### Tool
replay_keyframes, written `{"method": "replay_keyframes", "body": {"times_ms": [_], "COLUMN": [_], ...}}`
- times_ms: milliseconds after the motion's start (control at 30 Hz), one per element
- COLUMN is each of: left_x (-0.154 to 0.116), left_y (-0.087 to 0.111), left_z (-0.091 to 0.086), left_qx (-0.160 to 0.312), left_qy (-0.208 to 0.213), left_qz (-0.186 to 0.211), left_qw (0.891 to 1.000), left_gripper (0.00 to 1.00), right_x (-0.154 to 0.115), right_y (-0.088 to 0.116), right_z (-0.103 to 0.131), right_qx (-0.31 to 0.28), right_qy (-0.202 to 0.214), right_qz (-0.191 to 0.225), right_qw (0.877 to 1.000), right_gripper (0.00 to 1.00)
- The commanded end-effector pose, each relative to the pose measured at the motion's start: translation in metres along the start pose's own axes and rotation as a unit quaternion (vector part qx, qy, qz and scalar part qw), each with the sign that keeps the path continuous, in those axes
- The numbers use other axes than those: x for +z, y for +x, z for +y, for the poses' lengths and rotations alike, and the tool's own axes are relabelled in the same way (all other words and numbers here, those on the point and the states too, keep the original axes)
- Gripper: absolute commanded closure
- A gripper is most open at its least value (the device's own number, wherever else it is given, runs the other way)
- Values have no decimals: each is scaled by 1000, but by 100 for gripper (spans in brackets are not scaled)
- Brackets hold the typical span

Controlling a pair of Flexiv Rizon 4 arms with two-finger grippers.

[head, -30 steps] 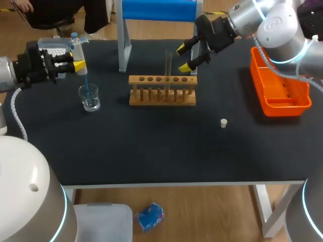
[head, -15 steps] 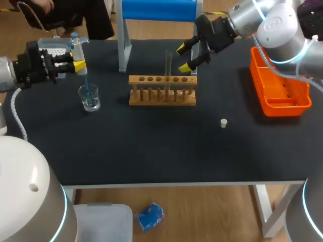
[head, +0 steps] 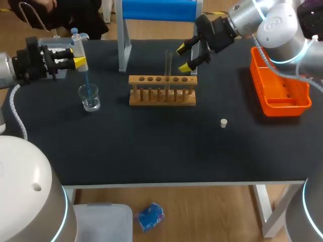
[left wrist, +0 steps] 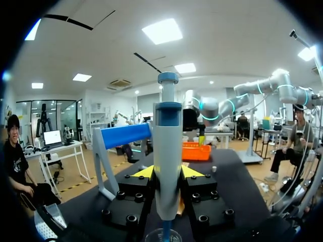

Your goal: Invert the test tube, pick up the pipette, mount the tip to pipette, aspirate from beaker and dispense into the tube, eject the tip, return the pipette, and cap with the stopper.

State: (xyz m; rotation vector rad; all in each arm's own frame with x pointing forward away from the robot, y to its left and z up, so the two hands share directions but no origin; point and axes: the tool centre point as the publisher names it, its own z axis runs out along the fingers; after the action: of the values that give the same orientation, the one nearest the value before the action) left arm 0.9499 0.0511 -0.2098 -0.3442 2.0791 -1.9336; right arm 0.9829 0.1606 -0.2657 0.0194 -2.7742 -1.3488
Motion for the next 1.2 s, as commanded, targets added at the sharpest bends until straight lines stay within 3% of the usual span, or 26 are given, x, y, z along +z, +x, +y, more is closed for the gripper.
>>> {"method": "replay_keyframes", "body": {"times_ms": [33,767,967,1200], "left_x": [-1,-3,-2,-3], "left_y": [3,3,3,1], "left_z": [-9,-17,-29,-57], "left_qx": [0,2,5,10], "left_qy": [-6,-9,-10,-16], "left_qz": [-1,3,7,6], "left_qw": [1000,1000,1000,1000], "left_gripper": [100,100,100,100], "right_x": [0,0,0,0], "right_y": [-1,-1,-1,-1], "right_z": [0,0,0,0], "right_qx": [0,0,0,0], "right_qy": [1,1,1,1], "right_qz": [2,2,2,2], "right_qw": [1000,1000,1000,1000], "right_gripper": [0,0,0,0]}}
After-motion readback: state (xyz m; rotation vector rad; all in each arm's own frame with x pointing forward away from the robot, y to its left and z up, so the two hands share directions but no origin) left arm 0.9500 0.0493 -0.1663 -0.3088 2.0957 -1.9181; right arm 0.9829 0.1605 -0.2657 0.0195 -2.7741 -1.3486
